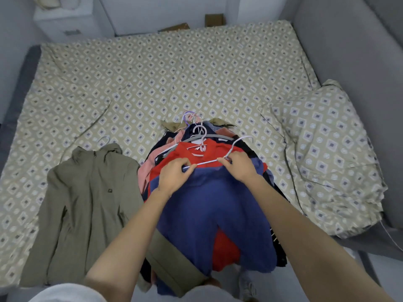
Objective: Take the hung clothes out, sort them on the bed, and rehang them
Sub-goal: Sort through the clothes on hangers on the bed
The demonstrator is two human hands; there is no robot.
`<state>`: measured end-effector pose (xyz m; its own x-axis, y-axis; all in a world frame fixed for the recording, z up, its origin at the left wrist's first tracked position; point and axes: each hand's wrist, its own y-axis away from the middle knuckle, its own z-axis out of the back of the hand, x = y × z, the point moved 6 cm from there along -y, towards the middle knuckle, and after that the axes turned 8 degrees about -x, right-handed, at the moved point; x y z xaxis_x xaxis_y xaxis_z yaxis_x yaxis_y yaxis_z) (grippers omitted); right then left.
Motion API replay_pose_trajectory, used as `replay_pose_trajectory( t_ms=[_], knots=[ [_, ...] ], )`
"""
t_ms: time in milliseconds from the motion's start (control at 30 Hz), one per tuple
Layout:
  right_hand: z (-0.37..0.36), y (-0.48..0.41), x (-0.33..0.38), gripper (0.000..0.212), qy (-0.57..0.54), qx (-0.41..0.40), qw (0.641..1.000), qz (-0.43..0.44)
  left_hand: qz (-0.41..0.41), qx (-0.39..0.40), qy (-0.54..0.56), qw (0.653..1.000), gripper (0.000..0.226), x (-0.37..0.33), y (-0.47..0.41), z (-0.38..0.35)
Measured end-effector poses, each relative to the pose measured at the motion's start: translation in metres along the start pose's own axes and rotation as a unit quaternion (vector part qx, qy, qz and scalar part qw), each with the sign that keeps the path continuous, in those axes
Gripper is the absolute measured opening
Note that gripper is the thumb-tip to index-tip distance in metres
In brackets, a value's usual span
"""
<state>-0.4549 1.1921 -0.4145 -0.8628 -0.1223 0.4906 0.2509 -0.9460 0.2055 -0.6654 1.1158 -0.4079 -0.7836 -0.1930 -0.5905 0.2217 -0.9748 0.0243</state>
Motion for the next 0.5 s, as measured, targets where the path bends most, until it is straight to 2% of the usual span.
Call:
replay_pose_trajectory(
  t_ms=[133,300,500],
  knots=[
    [0.047,0.040,0.010,0.052,-0.038,-0.053,0.998,0.010,-0.011,-0.006,0.034,0.999,0.036,-0.034,0.019,0.031],
    [0.112,0.099,0.016,0.052,-0.068,-0.123,0.990,0.004,-0.020,-0.070,0.069,0.995,0.036,-0.090,0.059,0.063],
    [0.190,0.187,-0.006,0.059,-0.057,-0.196,0.979,0.025,-0.046,-0.157,0.099,0.982,0.039,-0.162,0.138,0.066]
  ],
)
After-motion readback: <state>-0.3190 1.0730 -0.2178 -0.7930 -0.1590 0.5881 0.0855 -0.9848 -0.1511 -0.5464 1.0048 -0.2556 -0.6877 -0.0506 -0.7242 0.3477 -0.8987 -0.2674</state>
